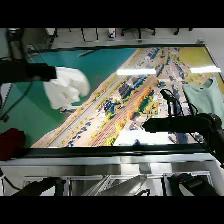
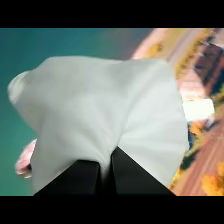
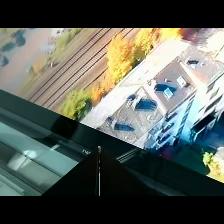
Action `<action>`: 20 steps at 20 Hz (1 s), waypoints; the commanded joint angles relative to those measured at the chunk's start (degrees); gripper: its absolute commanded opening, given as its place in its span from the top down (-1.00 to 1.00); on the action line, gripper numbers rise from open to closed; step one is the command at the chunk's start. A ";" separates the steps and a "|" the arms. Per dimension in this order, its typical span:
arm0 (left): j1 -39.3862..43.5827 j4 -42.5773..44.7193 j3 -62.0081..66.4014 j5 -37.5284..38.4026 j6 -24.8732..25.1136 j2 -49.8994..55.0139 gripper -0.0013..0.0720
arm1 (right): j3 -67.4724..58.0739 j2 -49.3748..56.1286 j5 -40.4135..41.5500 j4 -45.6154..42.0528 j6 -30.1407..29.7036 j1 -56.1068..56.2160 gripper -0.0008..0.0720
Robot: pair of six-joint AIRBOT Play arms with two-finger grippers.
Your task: Fold the shirts.
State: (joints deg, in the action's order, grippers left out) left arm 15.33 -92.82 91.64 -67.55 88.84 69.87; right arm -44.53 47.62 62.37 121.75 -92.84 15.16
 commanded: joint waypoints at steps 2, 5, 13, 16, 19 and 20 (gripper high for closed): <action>17.70 -1.77 -9.40 6.19 -5.81 -0.28 0.91 | 0.00 0.02 -0.09 0.02 0.00 0.04 0.92; 23.67 -1.92 -14.78 8.46 -7.78 4.37 0.91 | 0.00 0.02 0.31 0.00 0.02 -0.02 0.92; 18.97 -4.70 -10.05 -9.73 -3.58 12.55 -0.87 | -4.28 0.04 6.88 0.00 1.42 -15.89 -0.08; 6.75 -6.19 -11.61 -9.64 -3.15 8.33 -0.87 | -4.24 2.40 9.79 0.00 -2.45 -29.09 -0.08; -6.25 -20.50 -21.33 -2.86 0.33 5.16 -0.87 | -4.22 8.50 8.57 0.09 -4.59 -34.53 -0.17; -9.60 -26.03 -24.72 -0.90 3.17 5.60 -0.87 | -4.22 11.30 7.48 0.13 -4.98 -34.38 -0.35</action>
State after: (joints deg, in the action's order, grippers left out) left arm 16.01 -105.82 73.82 -72.53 87.00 76.77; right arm -48.58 53.63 70.37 121.64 -95.59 -14.57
